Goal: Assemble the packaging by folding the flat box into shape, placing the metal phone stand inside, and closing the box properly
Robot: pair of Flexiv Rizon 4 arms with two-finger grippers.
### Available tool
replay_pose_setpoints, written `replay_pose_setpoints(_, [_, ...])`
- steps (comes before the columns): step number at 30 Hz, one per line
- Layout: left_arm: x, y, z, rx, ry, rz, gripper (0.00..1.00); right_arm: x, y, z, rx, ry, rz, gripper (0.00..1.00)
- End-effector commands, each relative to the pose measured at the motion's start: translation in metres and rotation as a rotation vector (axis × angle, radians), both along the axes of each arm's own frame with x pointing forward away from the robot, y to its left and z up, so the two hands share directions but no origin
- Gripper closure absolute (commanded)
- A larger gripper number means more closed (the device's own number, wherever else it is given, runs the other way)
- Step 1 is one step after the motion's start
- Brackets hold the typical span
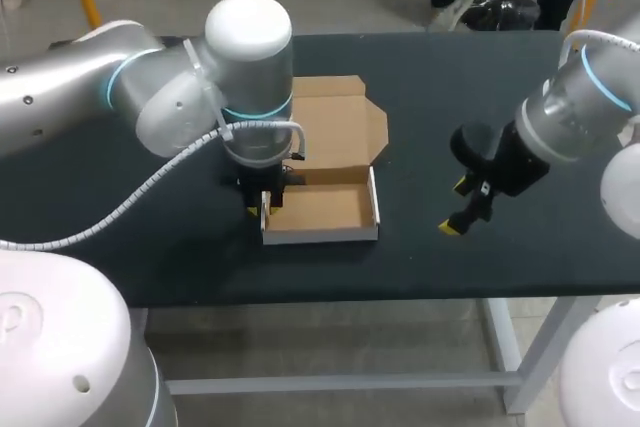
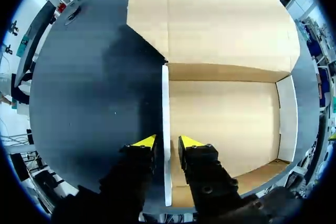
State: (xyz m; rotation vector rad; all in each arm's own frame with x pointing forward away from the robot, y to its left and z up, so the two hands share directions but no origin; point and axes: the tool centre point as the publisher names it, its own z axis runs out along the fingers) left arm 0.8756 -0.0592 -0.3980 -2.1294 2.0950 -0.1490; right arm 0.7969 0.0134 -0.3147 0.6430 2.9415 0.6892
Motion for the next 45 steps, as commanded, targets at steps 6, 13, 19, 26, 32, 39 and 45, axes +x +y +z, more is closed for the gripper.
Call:
replay_pose_setpoints(6, [-0.006,0.001,0.013,-0.127,-0.035,-0.031,0.23,0.001,-0.001,0.002,0.001,0.01,-0.002,0.0])
replay_pose_setpoints(13, [-0.018,0.002,0.041,-0.27,-0.087,-0.081,0.0,0.002,-0.002,0.003,0.008,0.012,-0.007,0.0])
replay_pose_setpoints(19, [-0.035,0.008,0.074,-0.421,-0.121,-0.162,0.0,0.005,-0.007,0.003,0.021,0.019,-0.025,0.0])
replay_pose_setpoints(26, [-0.058,0.024,0.111,-0.535,-0.167,-0.265,0.0,0.008,-0.014,0.004,0.042,0.039,-0.061,0.0])
replay_pose_setpoints(32, [-0.079,0.037,0.132,-0.576,-0.176,-0.31,0.0,0.01,-0.019,0.005,0.058,0.059,-0.1,0.0])
replay_pose_setpoints(39, [-0.097,0.056,0.154,-0.575,-0.156,-0.278,0.0,0.009,-0.026,0.011,0.062,0.093,-0.187,0.0])
replay_pose_setpoints(45, [-0.108,0.073,0.167,-0.54,-0.124,-0.188,0.0,0.009,-0.033,0.018,0.041,0.157,-0.312,0.0])
